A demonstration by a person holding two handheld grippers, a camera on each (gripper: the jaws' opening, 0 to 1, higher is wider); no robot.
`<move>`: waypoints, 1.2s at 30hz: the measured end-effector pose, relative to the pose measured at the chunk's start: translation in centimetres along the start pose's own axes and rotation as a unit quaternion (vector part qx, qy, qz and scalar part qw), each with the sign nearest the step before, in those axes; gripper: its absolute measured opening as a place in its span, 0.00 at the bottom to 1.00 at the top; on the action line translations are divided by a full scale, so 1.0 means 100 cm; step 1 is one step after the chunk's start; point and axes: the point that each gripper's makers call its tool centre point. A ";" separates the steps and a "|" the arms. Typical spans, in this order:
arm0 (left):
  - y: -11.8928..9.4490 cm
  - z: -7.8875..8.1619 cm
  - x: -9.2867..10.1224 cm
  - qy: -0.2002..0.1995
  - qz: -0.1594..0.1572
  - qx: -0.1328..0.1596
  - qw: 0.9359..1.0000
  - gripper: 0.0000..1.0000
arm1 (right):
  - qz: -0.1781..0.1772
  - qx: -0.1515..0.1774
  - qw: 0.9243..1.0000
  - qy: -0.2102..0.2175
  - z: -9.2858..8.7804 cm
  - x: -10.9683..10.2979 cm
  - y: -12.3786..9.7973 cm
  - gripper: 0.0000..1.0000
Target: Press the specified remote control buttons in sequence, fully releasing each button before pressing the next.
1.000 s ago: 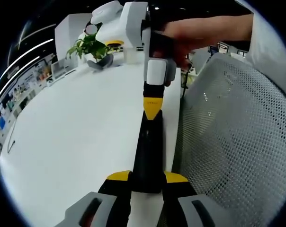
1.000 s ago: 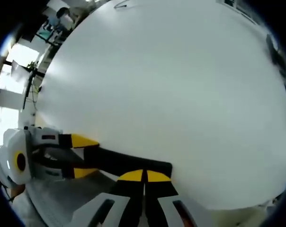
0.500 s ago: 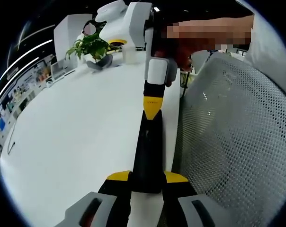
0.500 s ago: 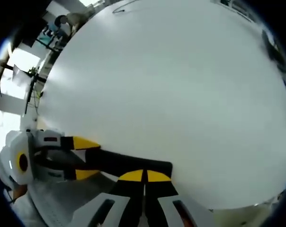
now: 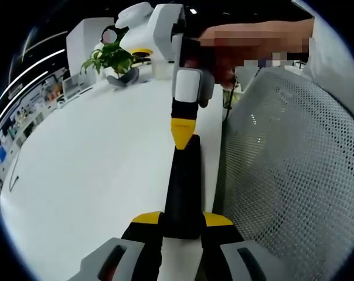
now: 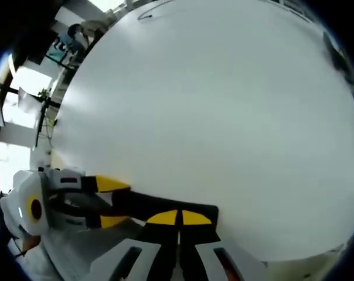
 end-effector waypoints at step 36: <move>0.001 0.001 0.000 -0.001 0.000 0.002 1.000 0.24 | -0.033 -0.031 0.998 -0.051 0.000 -0.003 0.007 0.00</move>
Point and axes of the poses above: the point that each gripper's makers call its tool centre point, and the gripper's own axes: y roughly forward along the fingers, x roughly to its right, z roughly out of its top, and after that the axes turned 9 degrees about z, right-handed
